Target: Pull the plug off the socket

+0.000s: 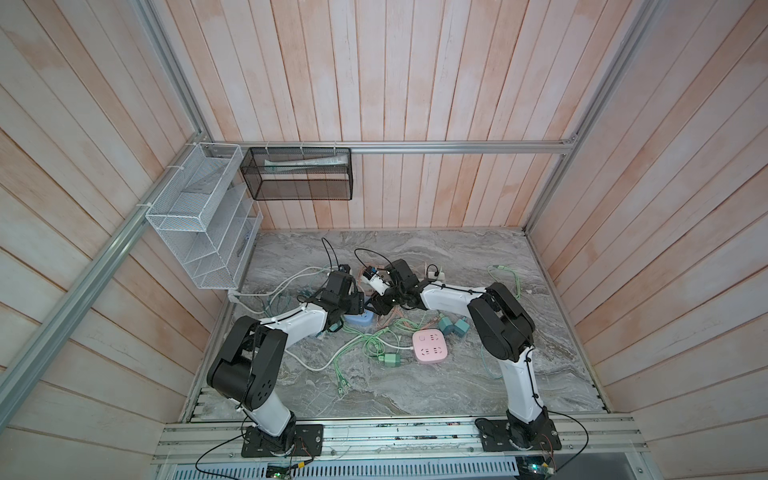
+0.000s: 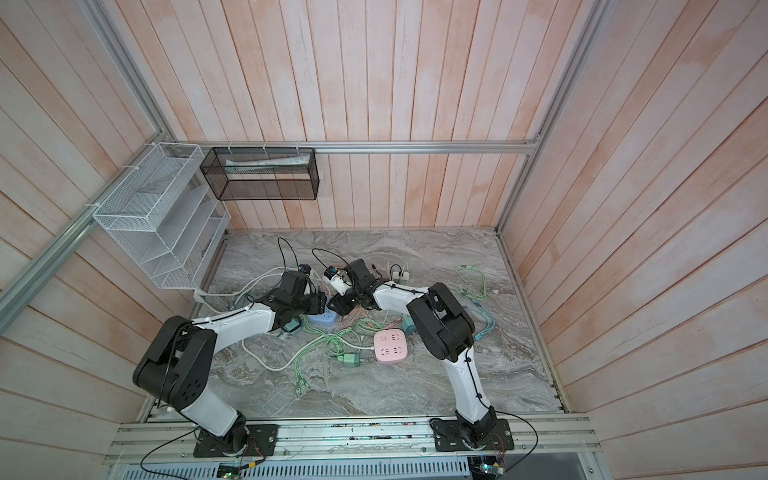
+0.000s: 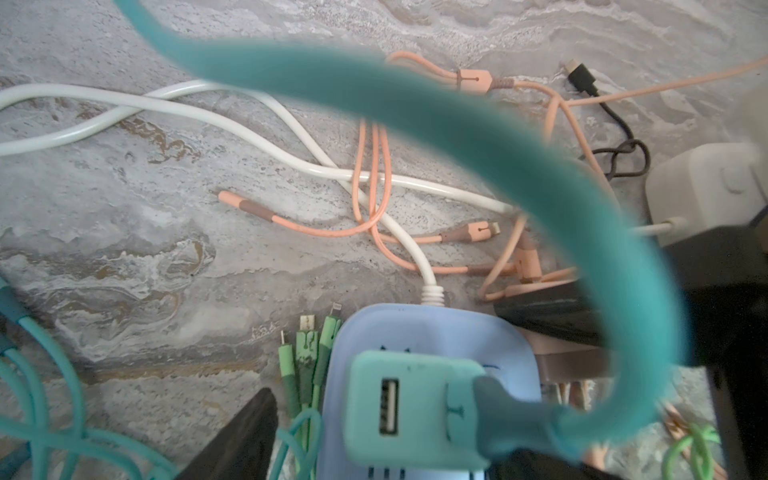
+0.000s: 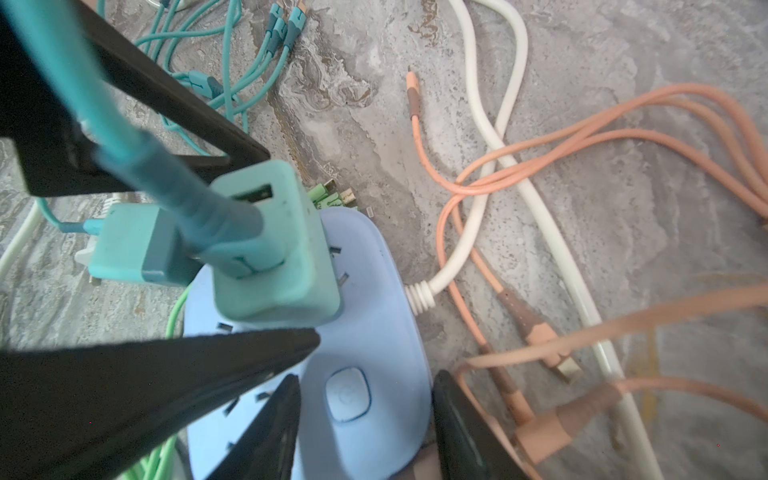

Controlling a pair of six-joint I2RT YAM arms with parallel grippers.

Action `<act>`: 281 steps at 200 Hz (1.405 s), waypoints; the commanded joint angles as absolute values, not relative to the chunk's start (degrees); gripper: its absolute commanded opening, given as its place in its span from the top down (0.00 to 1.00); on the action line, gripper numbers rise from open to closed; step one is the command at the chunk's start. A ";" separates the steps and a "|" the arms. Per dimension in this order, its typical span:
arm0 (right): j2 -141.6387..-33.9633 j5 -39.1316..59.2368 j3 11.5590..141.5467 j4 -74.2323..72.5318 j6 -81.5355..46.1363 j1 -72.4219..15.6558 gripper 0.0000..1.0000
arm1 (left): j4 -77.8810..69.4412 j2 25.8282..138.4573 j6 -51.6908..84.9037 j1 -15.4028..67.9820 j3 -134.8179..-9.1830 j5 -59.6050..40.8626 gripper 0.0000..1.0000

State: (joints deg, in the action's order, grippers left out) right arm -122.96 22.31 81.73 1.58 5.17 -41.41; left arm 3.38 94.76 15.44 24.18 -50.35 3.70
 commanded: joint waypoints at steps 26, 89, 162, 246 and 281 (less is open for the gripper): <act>-124.87 20.52 78.61 9.29 4.56 -40.34 0.49 | 1.64 96.41 14.92 25.17 -51.77 5.53 0.28; -125.06 20.43 78.77 9.66 4.50 -40.26 0.50 | 1.30 97.45 14.89 26.67 -51.85 6.94 0.39; -125.42 20.13 78.95 10.28 4.39 -40.17 0.50 | 1.92 98.24 14.89 26.98 -52.53 8.88 0.52; -126.72 19.33 78.61 11.84 5.01 -40.17 0.51 | 1.93 97.37 12.95 28.78 -53.50 12.10 0.64; -126.92 18.57 78.01 11.71 4.68 -40.17 0.52 | -0.34 95.66 13.60 28.99 -52.24 12.42 0.65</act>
